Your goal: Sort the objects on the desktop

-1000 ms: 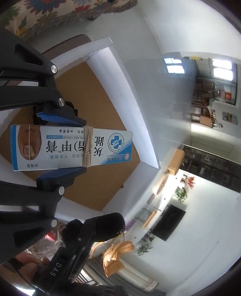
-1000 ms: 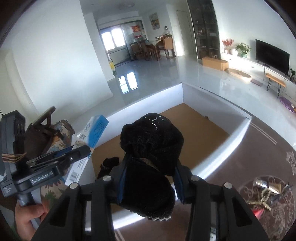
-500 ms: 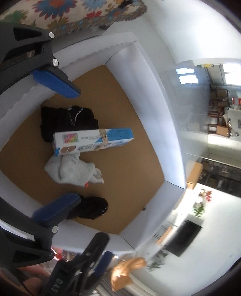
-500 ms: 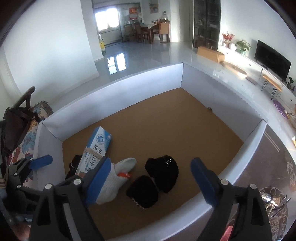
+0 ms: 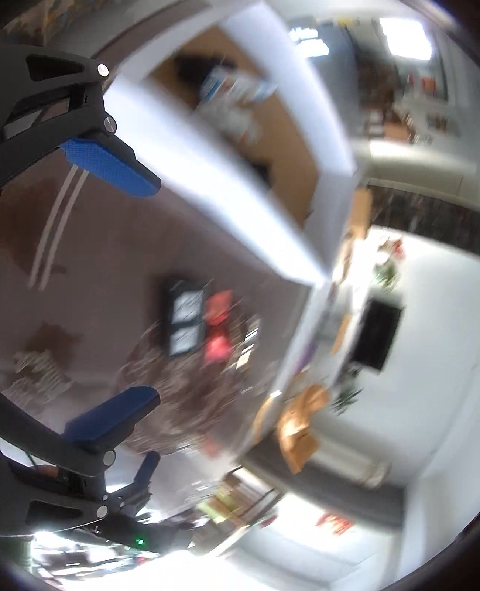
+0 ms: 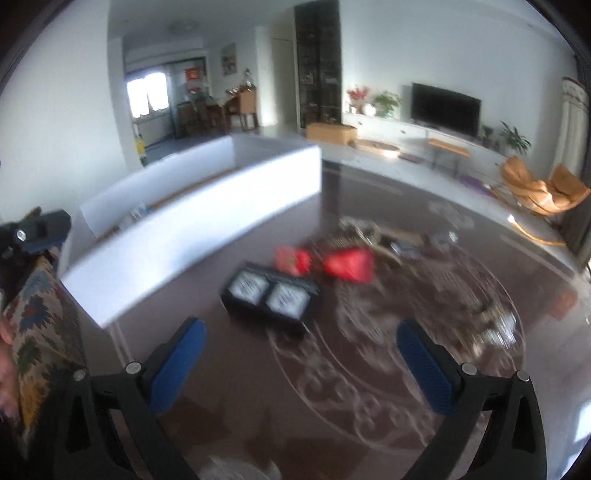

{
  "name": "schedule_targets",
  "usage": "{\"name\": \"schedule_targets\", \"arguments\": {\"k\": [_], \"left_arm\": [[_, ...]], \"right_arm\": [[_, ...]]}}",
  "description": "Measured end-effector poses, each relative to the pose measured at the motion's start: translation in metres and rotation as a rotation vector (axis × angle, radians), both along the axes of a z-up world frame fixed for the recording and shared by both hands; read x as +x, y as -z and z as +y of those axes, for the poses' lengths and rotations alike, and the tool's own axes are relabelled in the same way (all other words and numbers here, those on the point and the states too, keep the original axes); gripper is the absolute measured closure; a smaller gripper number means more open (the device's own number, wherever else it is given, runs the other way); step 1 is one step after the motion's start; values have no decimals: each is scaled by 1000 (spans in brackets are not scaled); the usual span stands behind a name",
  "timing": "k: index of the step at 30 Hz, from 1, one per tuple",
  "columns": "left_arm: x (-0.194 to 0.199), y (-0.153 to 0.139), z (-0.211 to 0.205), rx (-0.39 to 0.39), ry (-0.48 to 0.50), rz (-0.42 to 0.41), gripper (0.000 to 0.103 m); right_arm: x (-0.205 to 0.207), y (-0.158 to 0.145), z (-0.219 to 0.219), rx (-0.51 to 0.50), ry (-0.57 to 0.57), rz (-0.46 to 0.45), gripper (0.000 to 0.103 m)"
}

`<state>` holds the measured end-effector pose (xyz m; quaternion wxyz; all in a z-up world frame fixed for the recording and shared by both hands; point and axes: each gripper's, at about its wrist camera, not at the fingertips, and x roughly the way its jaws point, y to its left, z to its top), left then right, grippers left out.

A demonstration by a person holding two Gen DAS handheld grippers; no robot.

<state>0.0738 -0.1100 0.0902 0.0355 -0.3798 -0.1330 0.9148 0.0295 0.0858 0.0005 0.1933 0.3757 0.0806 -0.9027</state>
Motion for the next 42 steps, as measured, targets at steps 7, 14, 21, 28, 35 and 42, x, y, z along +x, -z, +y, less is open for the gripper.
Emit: {"name": "schedule_targets", "arguments": {"k": [7, 14, 21, 28, 35, 42], "left_arm": [[-42, 96, 77, -125, 93, -257, 0], [-61, 111, 88, -226, 25, -219, 0], [-62, 112, 85, -229, -17, -191, 0], [-48, 89, 59, -135, -104, -98, 0], [-50, 93, 48, -75, -137, -111, 0], [-46, 88, 57, -122, -135, -73, 0]], "right_arm": [[19, 52, 85, 91, 168, -106, 0], [13, 56, 82, 88, 193, -116, 0], [8, 60, 79, 77, 190, -137, 0], [7, 61, 79, 69, 192, -144, 0], [7, 60, 79, 69, 192, -145, 0], [7, 60, 79, 69, 191, -146, 0]]}}
